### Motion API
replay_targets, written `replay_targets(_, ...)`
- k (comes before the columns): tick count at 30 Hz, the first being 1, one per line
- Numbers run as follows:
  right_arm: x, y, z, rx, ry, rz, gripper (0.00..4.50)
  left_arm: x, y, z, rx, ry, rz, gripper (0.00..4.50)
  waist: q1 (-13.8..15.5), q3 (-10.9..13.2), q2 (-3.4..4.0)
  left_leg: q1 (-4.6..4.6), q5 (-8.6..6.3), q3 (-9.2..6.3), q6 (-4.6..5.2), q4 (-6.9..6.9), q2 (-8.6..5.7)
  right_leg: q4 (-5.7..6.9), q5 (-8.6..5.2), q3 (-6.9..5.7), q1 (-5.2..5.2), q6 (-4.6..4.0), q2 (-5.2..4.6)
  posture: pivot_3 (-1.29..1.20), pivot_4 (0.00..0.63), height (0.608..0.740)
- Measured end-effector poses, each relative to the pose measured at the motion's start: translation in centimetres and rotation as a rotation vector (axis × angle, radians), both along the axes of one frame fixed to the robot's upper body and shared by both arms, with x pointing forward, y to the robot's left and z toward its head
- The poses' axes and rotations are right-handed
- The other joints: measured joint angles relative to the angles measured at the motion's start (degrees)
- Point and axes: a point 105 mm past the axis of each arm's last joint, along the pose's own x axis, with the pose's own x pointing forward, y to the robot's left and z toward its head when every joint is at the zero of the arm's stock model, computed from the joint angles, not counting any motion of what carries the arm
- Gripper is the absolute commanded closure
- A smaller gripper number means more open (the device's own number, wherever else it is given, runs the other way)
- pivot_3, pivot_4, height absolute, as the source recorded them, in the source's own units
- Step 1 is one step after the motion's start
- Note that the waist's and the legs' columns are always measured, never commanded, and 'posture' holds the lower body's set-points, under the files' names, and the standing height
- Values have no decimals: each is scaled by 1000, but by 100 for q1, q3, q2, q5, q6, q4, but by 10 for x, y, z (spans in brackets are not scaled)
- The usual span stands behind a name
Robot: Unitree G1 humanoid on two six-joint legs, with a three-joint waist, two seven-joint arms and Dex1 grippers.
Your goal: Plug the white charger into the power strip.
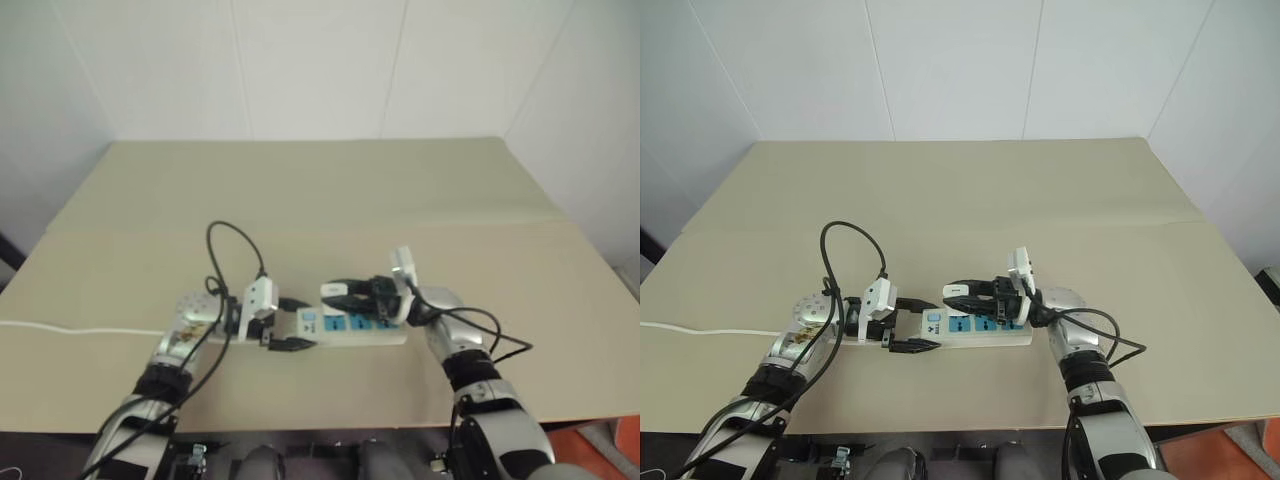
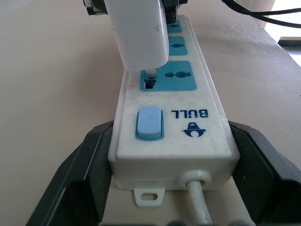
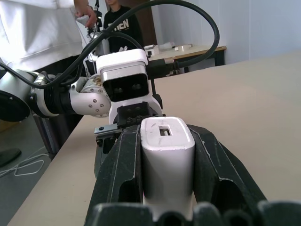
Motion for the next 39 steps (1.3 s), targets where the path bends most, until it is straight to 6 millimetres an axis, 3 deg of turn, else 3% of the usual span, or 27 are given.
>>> replay_targets(39, 2, -5, -10, -59, -65, -5, 3377, 1, -2, 0, 5, -3, -3, 1248, 6, 0, -1, 19, 0, -1, 0, -6, 0, -12, -1, -1, 25, 1, 0, 0, 150, 740)
